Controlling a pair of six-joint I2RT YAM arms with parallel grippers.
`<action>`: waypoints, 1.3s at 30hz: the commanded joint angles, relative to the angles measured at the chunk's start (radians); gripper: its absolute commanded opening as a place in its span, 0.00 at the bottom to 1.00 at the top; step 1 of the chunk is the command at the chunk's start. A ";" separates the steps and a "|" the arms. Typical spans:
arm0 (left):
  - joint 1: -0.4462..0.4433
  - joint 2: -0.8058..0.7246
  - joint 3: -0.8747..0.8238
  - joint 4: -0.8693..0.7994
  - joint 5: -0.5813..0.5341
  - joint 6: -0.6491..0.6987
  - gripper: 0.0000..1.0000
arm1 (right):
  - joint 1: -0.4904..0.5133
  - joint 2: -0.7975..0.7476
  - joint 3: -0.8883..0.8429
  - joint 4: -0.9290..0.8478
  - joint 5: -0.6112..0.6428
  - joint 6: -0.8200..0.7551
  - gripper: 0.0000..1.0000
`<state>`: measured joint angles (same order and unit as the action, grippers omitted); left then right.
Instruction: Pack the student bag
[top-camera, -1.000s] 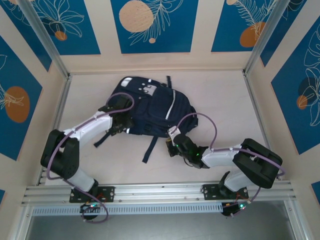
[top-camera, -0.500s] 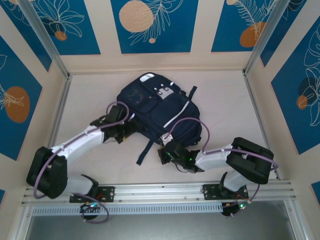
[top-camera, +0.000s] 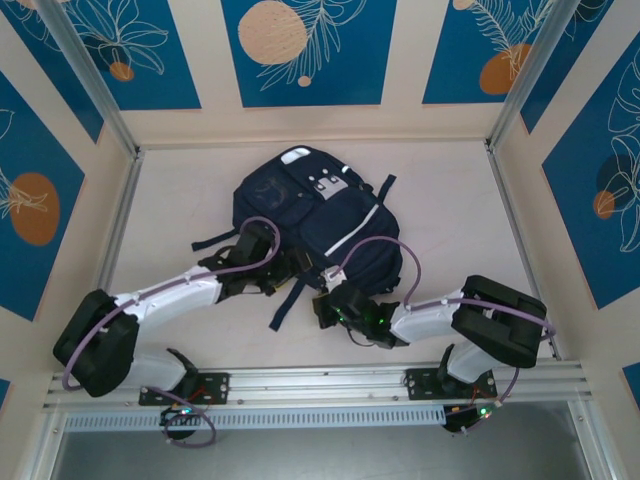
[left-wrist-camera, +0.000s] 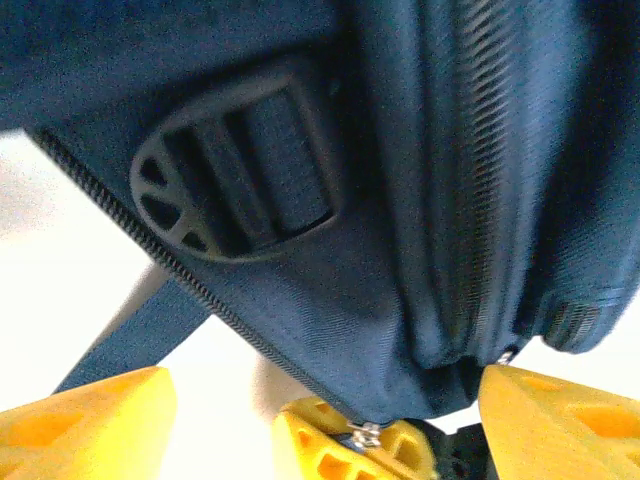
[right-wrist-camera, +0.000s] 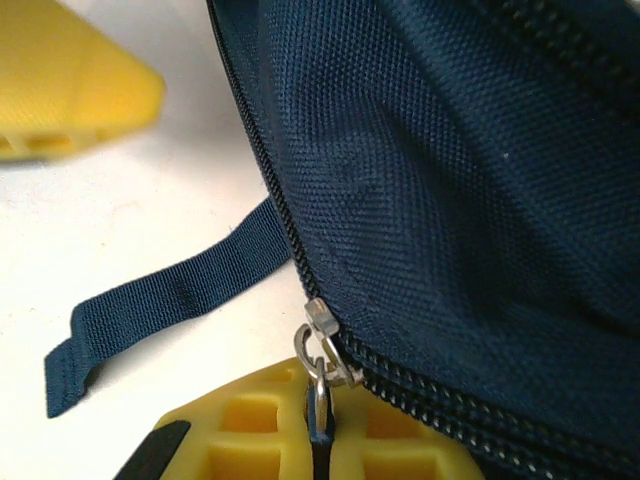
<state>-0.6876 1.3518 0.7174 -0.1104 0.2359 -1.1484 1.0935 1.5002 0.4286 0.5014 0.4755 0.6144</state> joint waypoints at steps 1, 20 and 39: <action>-0.025 0.000 -0.030 0.014 0.016 -0.025 0.78 | 0.006 -0.039 -0.017 0.022 0.019 0.022 0.00; -0.031 0.184 0.081 0.032 -0.101 0.024 0.50 | 0.017 -0.032 -0.027 -0.023 0.029 0.041 0.00; 0.027 0.171 0.087 -0.095 -0.195 0.079 0.03 | -0.092 -0.170 -0.060 -0.345 -0.013 0.126 0.00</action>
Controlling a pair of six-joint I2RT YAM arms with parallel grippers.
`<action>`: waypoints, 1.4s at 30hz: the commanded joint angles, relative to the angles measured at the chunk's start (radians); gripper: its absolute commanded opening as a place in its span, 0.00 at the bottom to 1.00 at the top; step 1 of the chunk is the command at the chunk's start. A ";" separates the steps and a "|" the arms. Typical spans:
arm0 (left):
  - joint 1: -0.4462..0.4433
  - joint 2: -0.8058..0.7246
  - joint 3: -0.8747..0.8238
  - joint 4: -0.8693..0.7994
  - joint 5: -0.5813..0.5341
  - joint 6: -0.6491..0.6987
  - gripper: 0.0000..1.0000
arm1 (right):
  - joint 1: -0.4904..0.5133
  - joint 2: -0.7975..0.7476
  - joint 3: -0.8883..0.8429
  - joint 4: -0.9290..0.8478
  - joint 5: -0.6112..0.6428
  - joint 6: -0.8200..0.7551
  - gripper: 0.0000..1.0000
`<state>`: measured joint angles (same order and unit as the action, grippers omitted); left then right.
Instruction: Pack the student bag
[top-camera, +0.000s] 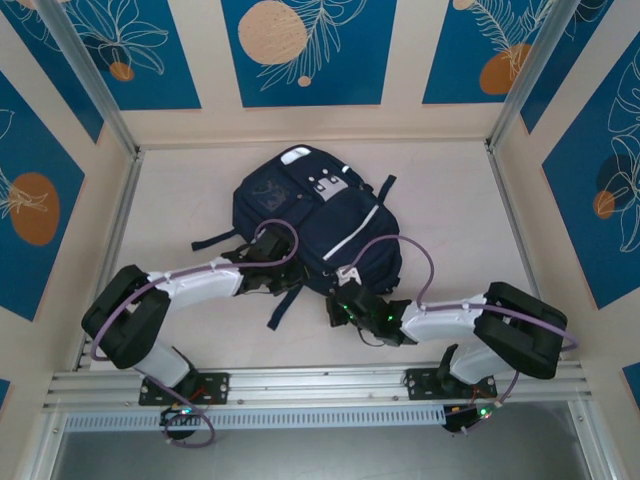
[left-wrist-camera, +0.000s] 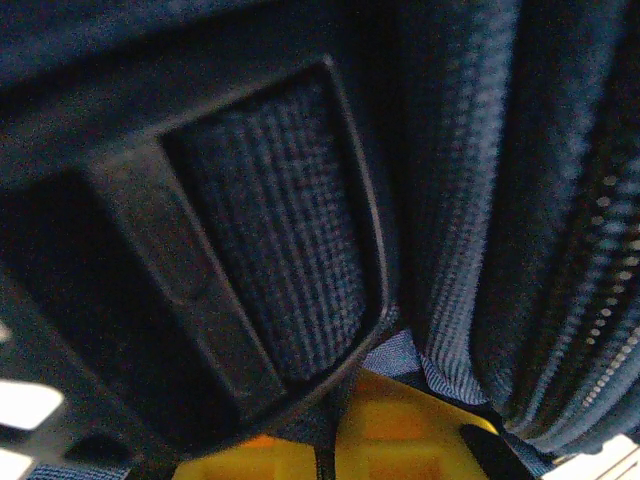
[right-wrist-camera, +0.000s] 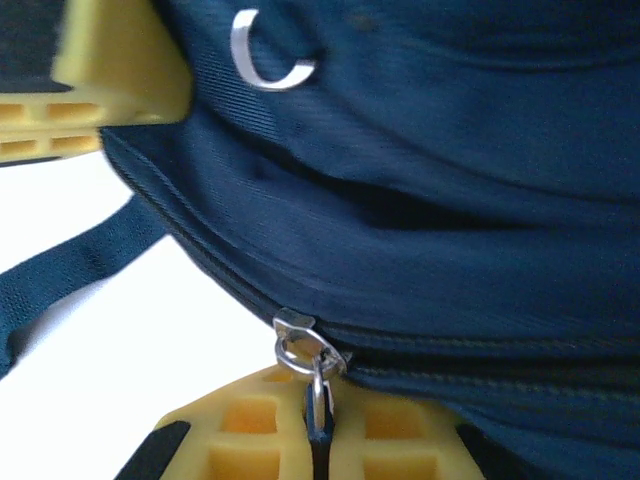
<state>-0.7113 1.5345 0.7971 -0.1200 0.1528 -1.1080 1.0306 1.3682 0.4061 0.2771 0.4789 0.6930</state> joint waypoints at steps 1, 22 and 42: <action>0.059 -0.014 0.007 -0.089 -0.108 0.043 0.02 | -0.044 -0.053 -0.049 -0.126 -0.037 0.045 0.00; 0.258 -0.153 0.083 -0.334 -0.193 0.208 0.03 | -0.076 -0.112 -0.021 -0.017 -0.284 -0.230 0.00; 0.162 -0.332 -0.093 -0.326 0.034 -0.065 0.68 | 0.042 0.235 0.160 0.212 -0.217 -0.133 0.00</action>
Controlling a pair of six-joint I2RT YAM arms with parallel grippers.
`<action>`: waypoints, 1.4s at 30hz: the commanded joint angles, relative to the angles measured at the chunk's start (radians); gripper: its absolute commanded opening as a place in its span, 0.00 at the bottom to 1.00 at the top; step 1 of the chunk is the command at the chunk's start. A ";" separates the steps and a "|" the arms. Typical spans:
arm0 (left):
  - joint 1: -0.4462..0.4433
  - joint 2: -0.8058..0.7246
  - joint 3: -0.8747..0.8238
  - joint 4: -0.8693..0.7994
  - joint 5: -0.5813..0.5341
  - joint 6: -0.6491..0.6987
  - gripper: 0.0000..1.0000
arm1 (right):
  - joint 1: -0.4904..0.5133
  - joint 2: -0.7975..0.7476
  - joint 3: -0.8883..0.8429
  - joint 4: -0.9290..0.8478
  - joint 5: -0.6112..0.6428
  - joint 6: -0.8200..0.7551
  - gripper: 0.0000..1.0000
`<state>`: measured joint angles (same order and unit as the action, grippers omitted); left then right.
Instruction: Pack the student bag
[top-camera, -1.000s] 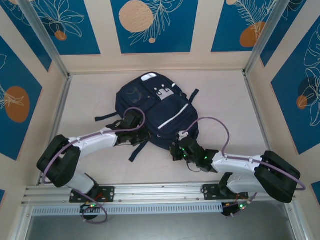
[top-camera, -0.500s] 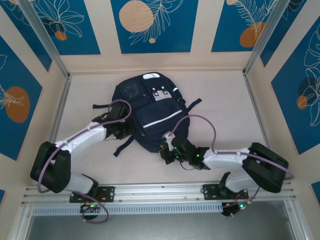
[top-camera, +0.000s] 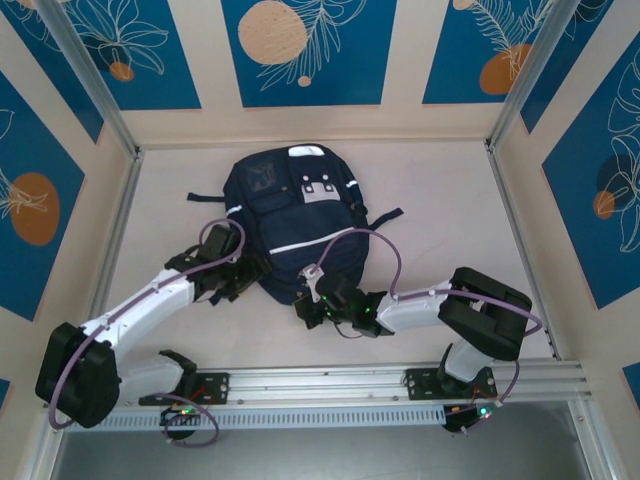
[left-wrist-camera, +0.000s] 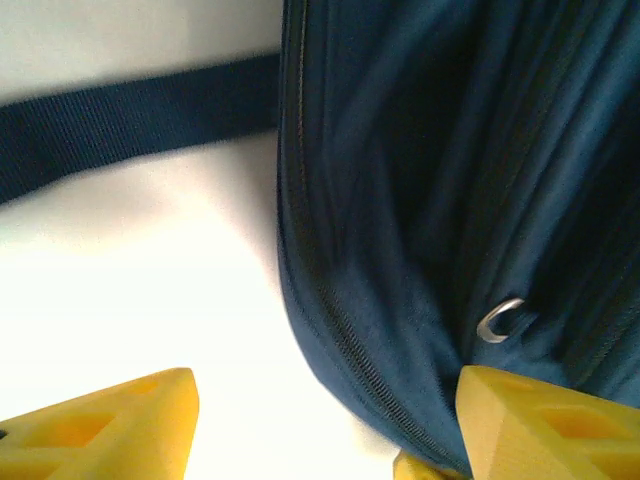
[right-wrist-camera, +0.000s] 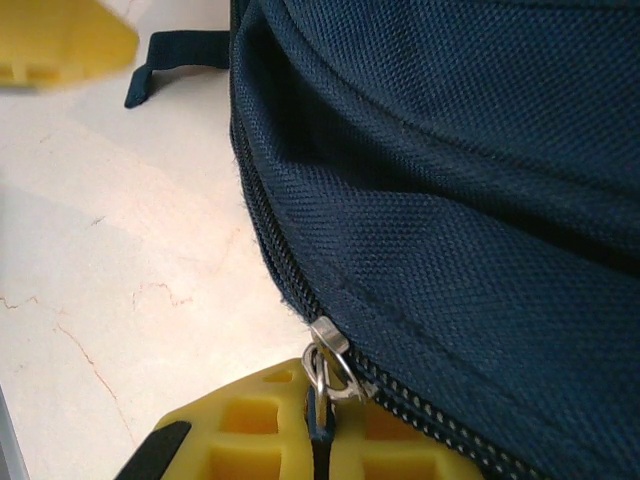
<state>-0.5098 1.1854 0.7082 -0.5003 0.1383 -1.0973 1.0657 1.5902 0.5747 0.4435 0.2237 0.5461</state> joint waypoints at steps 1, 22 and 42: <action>-0.057 0.035 0.008 0.056 0.046 -0.084 0.68 | 0.007 0.013 -0.010 0.046 0.041 0.016 0.00; -0.107 0.143 0.015 0.093 -0.064 -0.058 0.10 | 0.000 -0.068 -0.076 -0.049 0.128 0.003 0.00; -0.003 0.100 0.055 -0.006 -0.124 0.070 0.11 | -0.090 -0.229 -0.090 -0.209 -0.033 -0.184 0.00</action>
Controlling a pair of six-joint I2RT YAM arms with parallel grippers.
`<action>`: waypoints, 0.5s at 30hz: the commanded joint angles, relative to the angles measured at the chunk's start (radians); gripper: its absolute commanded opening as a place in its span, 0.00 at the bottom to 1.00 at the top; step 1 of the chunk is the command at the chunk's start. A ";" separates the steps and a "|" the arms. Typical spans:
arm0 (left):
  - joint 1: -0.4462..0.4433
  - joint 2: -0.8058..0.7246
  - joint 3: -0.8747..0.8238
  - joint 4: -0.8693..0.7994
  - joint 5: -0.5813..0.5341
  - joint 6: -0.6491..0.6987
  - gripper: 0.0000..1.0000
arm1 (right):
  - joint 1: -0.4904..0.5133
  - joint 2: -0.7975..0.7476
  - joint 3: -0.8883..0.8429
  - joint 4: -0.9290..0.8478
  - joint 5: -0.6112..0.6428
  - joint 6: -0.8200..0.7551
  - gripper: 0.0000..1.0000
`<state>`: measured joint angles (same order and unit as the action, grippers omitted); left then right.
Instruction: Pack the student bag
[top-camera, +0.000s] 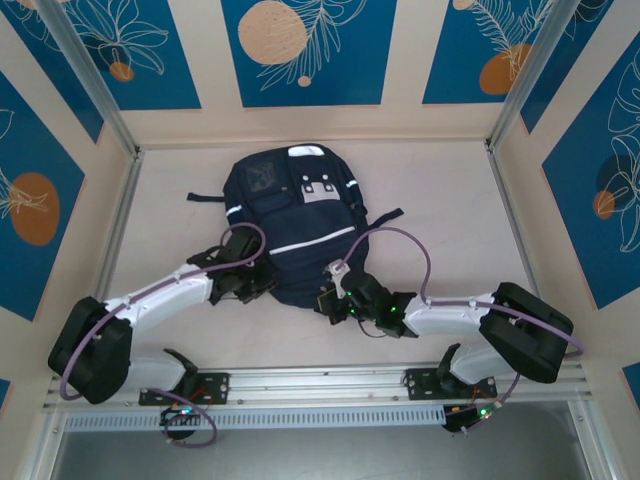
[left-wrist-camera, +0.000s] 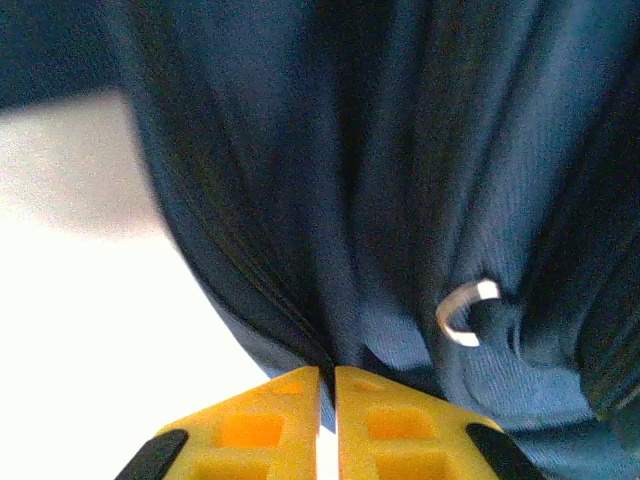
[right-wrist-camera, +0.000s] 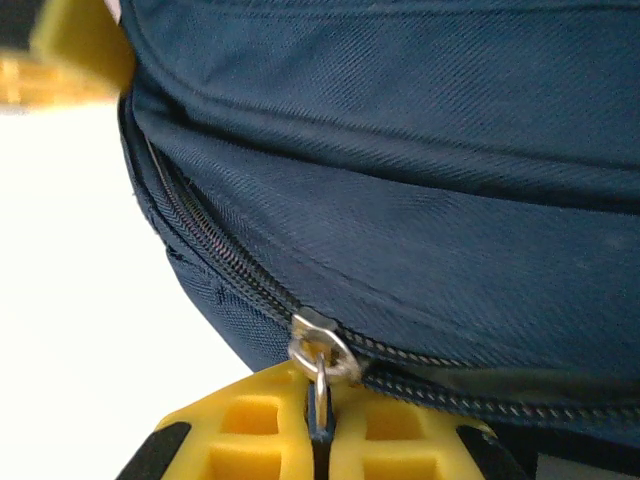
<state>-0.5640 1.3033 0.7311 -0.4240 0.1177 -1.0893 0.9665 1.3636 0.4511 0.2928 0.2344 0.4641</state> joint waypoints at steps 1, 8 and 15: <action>0.067 -0.016 0.041 -0.093 -0.101 0.077 0.12 | 0.015 0.017 0.054 -0.060 -0.053 -0.109 0.00; 0.220 -0.040 0.103 -0.176 -0.118 0.148 0.20 | 0.033 0.233 0.238 0.011 -0.131 -0.044 0.00; 0.224 -0.120 0.064 -0.175 0.024 0.089 0.57 | 0.050 0.405 0.376 0.043 -0.112 0.041 0.00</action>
<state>-0.3431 1.2175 0.8097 -0.5629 0.0673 -0.9810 1.0195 1.7332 0.7982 0.3061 0.1200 0.4713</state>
